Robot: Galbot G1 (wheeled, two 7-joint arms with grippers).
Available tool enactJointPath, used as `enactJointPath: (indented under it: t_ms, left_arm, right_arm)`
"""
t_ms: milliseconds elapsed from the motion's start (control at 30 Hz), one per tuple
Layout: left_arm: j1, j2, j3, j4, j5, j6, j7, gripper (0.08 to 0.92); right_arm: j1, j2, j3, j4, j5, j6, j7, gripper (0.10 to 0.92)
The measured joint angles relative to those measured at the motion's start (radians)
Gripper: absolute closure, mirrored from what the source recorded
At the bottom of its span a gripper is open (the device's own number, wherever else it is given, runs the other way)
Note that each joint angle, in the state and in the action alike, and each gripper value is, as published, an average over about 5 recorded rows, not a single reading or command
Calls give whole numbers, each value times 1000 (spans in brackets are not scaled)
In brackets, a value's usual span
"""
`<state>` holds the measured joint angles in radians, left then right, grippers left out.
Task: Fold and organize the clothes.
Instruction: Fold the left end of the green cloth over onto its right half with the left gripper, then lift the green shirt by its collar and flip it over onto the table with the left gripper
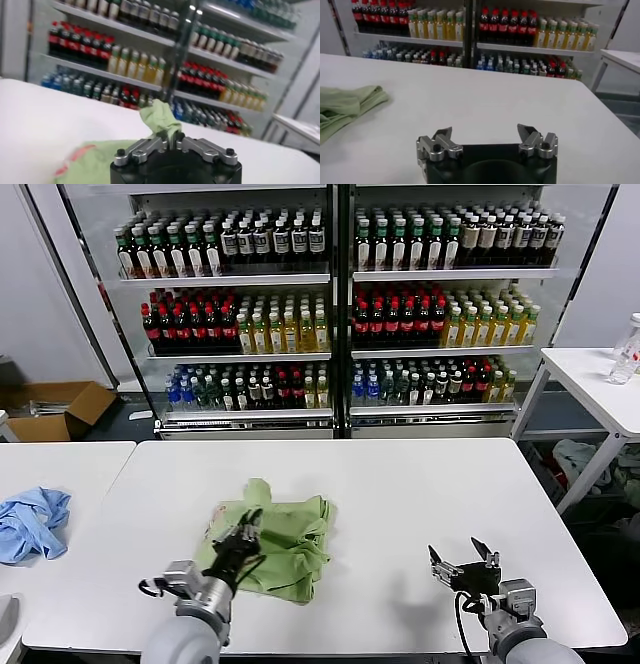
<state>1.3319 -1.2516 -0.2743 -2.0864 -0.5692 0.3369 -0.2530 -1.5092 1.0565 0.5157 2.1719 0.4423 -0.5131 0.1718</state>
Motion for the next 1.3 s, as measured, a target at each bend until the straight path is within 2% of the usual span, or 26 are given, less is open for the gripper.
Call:
enactJointPath:
  t_ms: [233, 433, 667, 867, 1300]
  left_arm:
    - [21, -10, 23, -36, 51, 11, 38, 550]
    - [55, -3, -57, -76, 51, 20, 41, 377]
    - [40, 40, -157, -6, 47, 43, 12, 206]
    - [9, 55, -184, 84, 16, 66, 22, 178]
    - [-39, 65, -192, 203, -70, 125, 113, 177]
  right_arm:
    - [19, 1, -7, -18, 5, 6, -2, 203]
    - [38, 9, -22, -35, 5, 7, -2, 203]
    - [52, 25, -42, -47, -4, 7, -3, 203]
    - [49, 29, -42, -48, -7, 7, -3, 203]
    - [24, 28, -11, -27, -4, 11, -7, 203]
